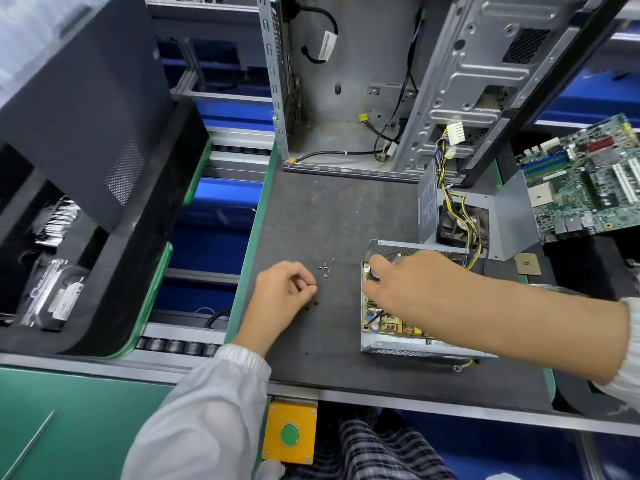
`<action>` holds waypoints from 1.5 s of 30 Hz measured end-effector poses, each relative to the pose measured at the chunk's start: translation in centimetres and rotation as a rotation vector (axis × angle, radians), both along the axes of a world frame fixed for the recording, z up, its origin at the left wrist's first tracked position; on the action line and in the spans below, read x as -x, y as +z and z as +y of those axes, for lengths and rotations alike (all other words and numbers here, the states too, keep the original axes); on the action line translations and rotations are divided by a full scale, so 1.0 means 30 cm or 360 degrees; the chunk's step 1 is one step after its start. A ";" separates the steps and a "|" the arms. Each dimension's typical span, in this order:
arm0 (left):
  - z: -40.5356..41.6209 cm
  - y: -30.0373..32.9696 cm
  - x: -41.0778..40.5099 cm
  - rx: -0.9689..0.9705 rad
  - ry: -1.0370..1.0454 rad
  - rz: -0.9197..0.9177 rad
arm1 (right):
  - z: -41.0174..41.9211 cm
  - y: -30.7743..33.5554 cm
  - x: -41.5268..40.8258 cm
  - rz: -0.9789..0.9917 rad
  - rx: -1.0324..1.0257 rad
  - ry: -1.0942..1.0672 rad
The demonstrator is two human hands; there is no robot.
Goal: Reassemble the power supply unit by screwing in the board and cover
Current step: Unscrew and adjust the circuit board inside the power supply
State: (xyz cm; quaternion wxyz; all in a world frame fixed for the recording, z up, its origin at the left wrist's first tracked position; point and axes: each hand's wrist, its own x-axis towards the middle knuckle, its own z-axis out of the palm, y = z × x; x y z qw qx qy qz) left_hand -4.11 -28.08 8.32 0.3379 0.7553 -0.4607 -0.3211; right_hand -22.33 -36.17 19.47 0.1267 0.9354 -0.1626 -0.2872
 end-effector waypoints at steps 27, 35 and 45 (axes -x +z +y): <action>-0.001 -0.048 -0.037 -0.0170 -0.0590 -0.0579 | 0.002 0.011 -0.001 0.0032 -0.0174 0.0041; -0.042 -0.020 -0.022 0.0048 -0.0270 0.0217 | -0.039 0.074 0.129 -0.0344 -0.0267 -0.0500; -0.109 -0.006 0.108 0.0329 0.0440 0.2025 | -0.107 0.077 0.176 -0.0842 -0.0395 -0.0825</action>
